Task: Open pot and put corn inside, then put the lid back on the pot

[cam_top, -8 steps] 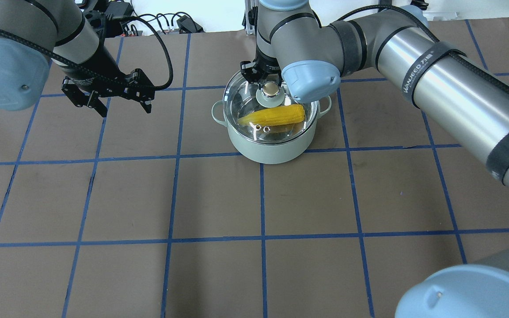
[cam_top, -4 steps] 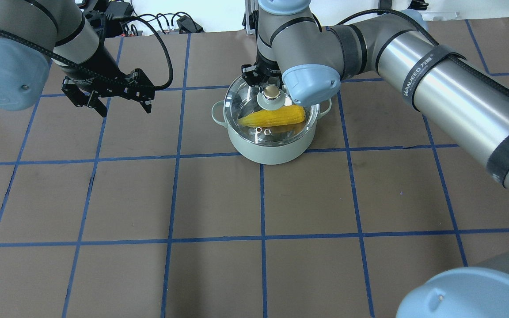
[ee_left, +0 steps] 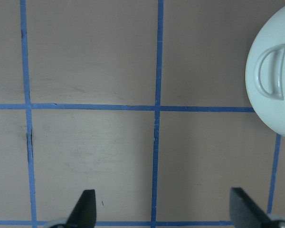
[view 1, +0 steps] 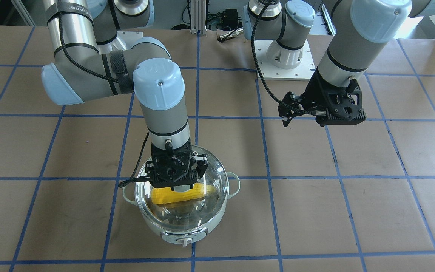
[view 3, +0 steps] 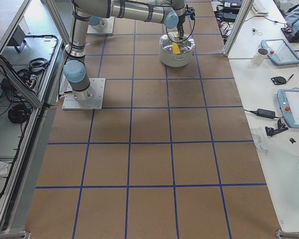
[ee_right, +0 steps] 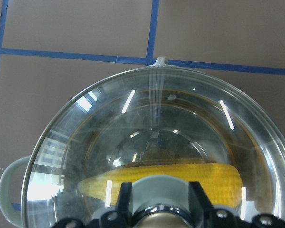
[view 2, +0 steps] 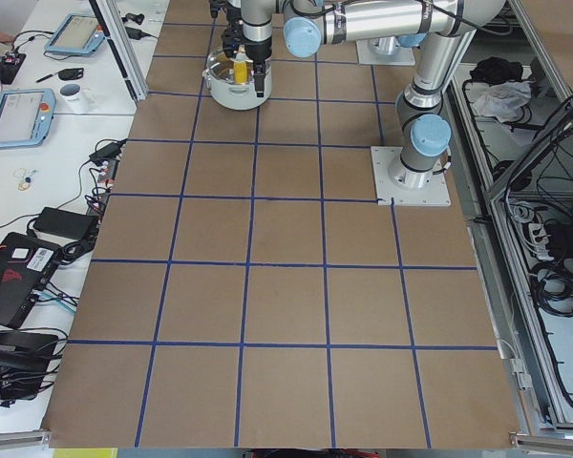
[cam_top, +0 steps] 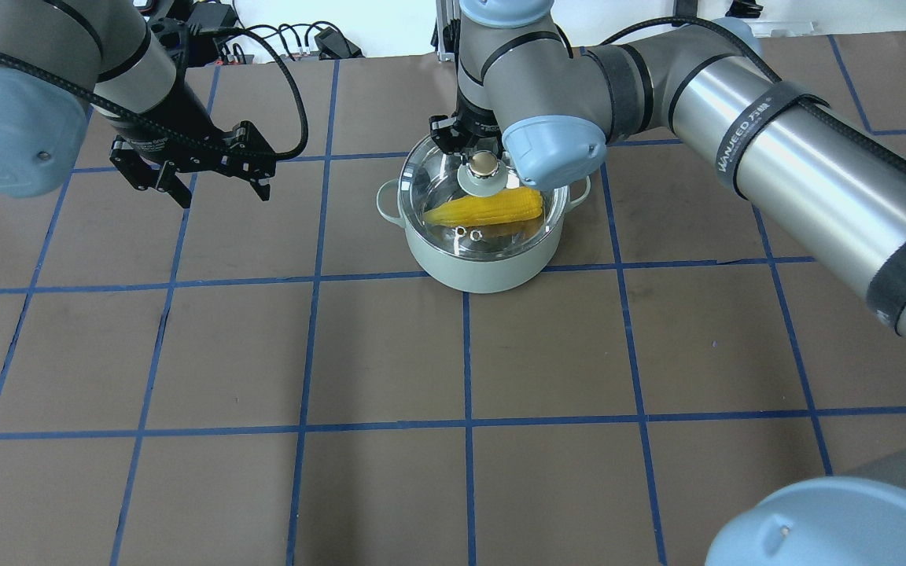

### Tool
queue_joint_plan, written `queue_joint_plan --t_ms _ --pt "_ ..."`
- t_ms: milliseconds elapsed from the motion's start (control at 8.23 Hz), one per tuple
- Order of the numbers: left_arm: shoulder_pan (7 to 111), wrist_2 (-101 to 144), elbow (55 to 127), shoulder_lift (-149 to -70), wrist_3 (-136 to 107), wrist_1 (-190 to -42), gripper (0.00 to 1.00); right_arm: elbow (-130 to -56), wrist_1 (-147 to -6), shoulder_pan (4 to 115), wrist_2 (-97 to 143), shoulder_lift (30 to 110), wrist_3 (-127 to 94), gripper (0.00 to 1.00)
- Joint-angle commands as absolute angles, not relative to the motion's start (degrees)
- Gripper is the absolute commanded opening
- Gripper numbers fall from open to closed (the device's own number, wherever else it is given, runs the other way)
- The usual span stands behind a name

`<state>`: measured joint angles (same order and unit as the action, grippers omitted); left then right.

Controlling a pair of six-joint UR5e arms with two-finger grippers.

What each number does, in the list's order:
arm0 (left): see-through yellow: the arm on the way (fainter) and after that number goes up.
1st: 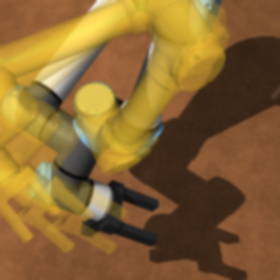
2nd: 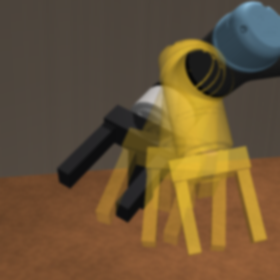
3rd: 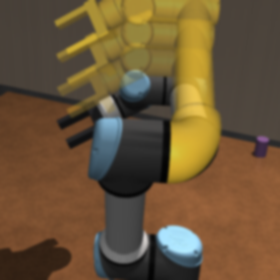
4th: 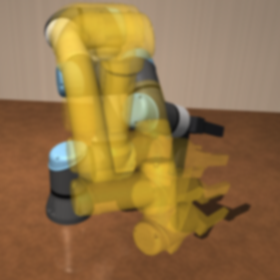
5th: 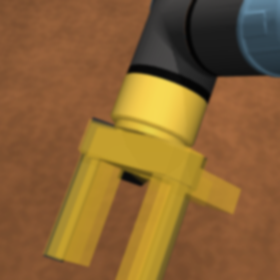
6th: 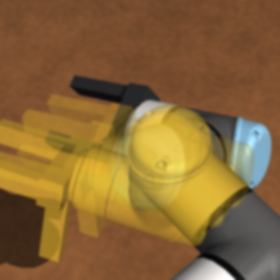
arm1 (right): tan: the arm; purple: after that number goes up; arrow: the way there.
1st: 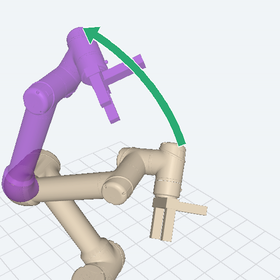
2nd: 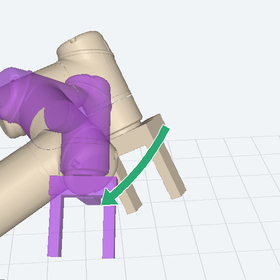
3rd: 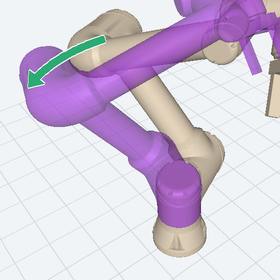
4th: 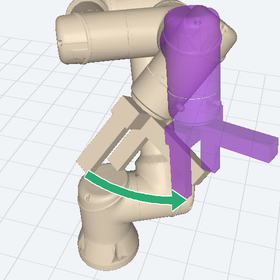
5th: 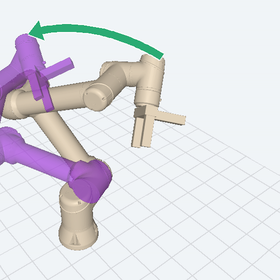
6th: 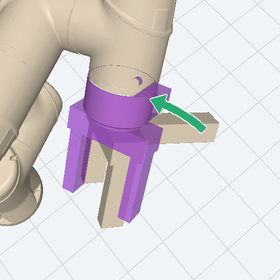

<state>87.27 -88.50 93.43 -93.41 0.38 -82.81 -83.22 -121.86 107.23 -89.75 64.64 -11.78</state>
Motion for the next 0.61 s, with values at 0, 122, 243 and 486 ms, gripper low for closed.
queue_joint_plan --t_ms 0,122,243,486 --pt "87.19 -88.51 93.34 -93.69 0.61 -83.49 1.0 -83.23 -121.82 107.23 -89.82 64.51 -11.78 0.94" --pt "87.19 -88.42 93.34 -93.69 0.88 -83.32 1.0 -83.23 -121.73 107.23 -89.82 64.69 -11.78 1.0" --pt "87.27 -88.51 93.34 -93.6 0.88 -83.23 1.0 -82.97 -121.47 106.7 -89.82 65.12 -11.6 1.0" --pt "87.36 -88.33 93.34 -93.69 0.79 -82.97 1.0 -83.23 -115.72 103.38 -89.13 70.63 -9.07 1.0"
